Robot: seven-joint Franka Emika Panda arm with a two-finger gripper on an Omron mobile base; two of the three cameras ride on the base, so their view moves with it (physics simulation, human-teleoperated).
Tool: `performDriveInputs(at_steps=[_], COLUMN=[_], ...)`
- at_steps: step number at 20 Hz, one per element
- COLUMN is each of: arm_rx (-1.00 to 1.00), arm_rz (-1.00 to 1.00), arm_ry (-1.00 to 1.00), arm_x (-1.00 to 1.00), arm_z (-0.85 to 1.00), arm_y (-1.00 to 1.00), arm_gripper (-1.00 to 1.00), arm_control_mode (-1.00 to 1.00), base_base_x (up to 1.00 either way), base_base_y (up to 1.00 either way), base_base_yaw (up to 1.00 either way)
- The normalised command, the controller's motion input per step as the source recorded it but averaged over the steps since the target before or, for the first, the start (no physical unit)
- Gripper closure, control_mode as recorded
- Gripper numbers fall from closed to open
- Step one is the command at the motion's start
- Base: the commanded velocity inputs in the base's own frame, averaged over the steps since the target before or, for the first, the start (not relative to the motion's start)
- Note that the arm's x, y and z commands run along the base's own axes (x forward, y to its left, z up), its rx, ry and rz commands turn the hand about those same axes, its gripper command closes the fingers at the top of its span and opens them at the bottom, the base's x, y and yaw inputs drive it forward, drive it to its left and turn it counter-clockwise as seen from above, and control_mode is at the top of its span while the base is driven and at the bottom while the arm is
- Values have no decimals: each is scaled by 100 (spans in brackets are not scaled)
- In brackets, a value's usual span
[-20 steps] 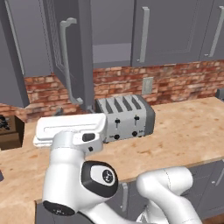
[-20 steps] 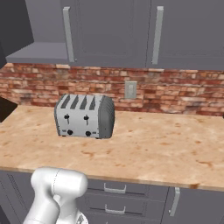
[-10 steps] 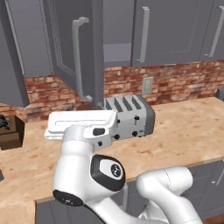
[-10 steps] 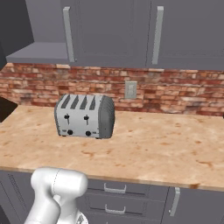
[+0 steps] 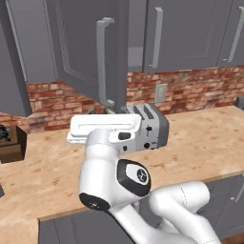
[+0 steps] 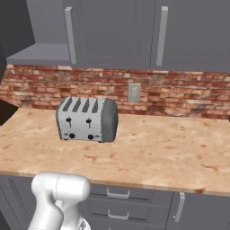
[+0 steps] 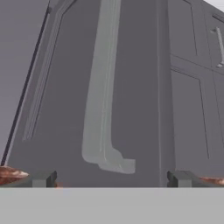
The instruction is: Close all open cabinet doors.
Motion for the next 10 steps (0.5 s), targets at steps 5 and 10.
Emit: performDriveInputs(at_steps=[5, 10], arm_rx=[0, 0], arm_rz=[0, 0], arm_ry=[-2, -1], arm_x=[27, 36], arm_z=[0, 0], arm_y=[-34, -25], arm_gripper=[-100, -100], arm_control_mode=[-100, -100], base_base_x=[0, 0], base_base_y=[0, 0], base_base_yaw=[0, 0])
